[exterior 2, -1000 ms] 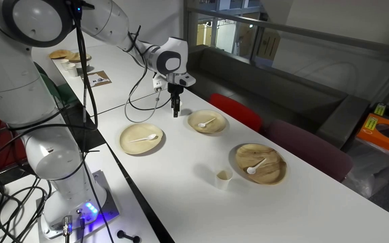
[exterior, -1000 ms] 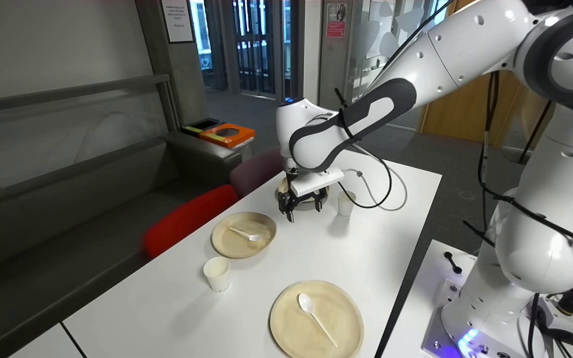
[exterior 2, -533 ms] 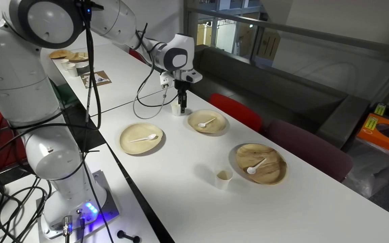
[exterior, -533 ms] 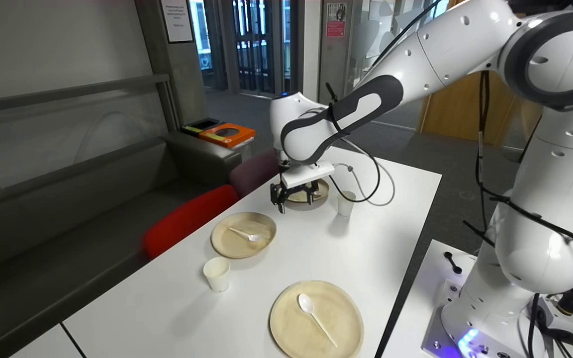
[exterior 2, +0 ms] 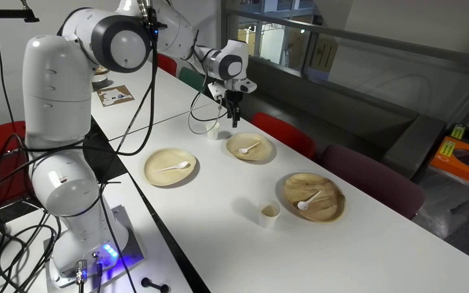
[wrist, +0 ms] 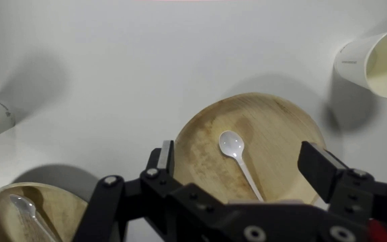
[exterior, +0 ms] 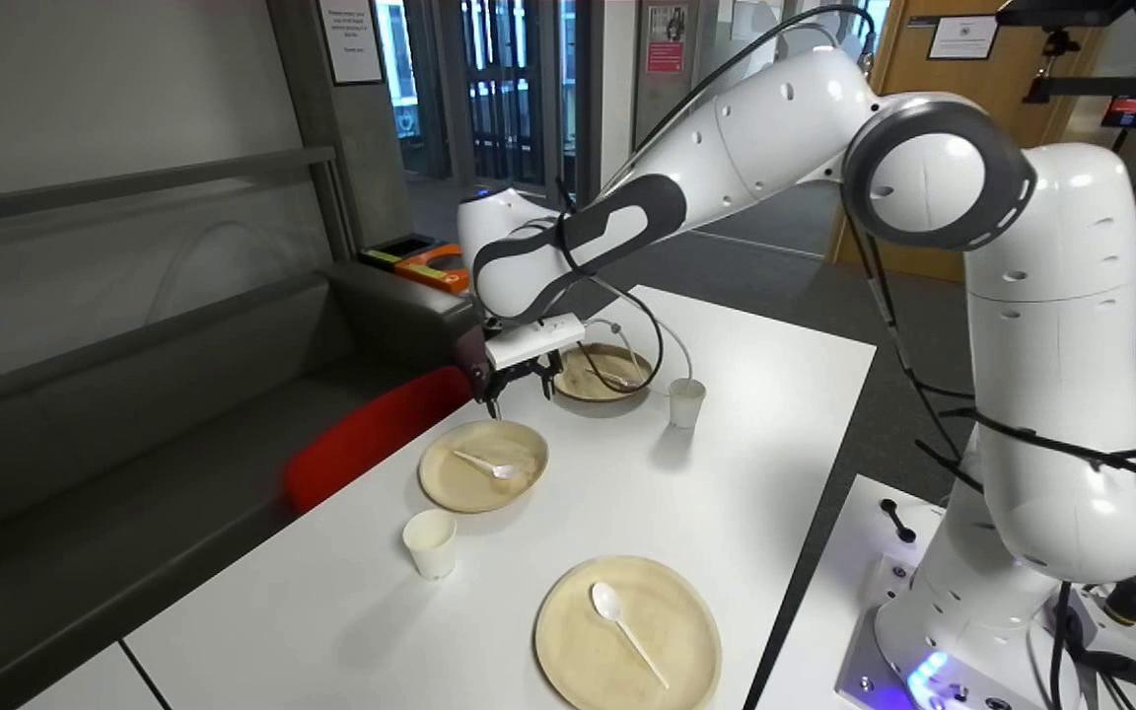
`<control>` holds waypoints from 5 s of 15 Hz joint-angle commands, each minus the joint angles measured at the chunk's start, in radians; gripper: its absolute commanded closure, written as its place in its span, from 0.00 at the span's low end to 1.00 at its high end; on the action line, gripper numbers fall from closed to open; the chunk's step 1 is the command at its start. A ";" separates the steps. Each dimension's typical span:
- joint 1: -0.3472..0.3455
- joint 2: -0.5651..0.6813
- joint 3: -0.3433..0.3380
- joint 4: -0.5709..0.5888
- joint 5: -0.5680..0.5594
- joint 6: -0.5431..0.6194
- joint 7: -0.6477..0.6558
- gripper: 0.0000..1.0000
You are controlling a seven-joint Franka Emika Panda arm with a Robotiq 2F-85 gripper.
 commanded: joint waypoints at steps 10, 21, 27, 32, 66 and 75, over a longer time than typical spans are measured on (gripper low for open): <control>0.197 0.250 -0.012 0.289 -0.159 -0.151 -0.070 0.00; 0.181 0.363 0.025 0.380 -0.061 -0.148 -0.306 0.00; 0.186 0.399 0.028 0.426 -0.029 -0.160 -0.344 0.00; 0.191 0.438 0.024 0.456 -0.031 -0.167 -0.337 0.01; -0.076 -0.094 -0.149 0.110 0.151 -0.284 -0.070 0.99; -0.183 -0.332 -0.209 -0.270 0.196 -0.145 0.101 0.99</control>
